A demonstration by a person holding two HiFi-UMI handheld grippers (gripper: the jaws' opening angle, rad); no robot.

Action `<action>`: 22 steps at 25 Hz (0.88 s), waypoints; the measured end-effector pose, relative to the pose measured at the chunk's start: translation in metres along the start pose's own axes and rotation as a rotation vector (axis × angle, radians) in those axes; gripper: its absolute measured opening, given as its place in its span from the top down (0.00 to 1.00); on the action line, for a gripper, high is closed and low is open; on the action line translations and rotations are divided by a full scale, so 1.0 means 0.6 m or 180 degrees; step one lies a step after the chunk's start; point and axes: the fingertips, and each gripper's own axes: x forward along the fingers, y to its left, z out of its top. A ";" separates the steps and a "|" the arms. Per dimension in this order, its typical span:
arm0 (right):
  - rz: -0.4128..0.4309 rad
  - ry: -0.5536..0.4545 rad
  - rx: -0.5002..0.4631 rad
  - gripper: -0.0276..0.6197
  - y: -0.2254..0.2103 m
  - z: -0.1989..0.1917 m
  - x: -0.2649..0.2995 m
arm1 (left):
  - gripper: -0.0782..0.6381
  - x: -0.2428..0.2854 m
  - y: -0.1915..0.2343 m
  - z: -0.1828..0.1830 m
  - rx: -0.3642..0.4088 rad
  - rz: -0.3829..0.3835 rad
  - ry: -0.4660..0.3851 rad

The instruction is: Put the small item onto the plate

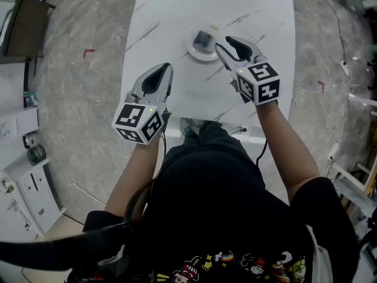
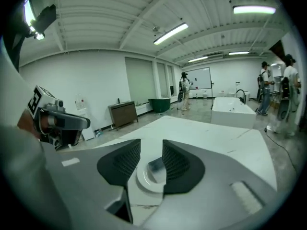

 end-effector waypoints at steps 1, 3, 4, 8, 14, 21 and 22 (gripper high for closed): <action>-0.0067 -0.0080 0.0041 0.71 0.003 0.008 -0.018 | 0.89 0.000 -0.003 0.006 0.0037 -0.0042 -0.0004; -0.0192 -0.0213 0.0133 0.74 0.009 0.018 -0.052 | 0.89 -0.002 -0.009 0.017 0.0092 -0.0125 -0.0021; -0.0259 -0.0269 0.0171 0.75 0.012 0.022 -0.067 | 0.89 -0.003 -0.012 0.021 0.0118 -0.0171 -0.0032; -0.0573 -0.0474 0.0293 0.82 0.011 0.029 -0.134 | 0.89 -0.008 -0.033 0.037 0.0212 -0.0334 -0.0056; -0.0988 -0.0671 0.0340 0.93 0.018 0.026 -0.211 | 0.89 -0.027 -0.055 0.048 0.0321 -0.0484 -0.0146; -0.1069 -0.0750 0.0310 0.93 0.055 0.025 -0.246 | 0.89 -0.054 -0.067 0.057 0.0352 -0.0534 -0.0228; -0.1064 -0.0754 0.0313 0.93 0.059 0.025 -0.250 | 0.89 -0.057 -0.069 0.057 0.0347 -0.0531 -0.0237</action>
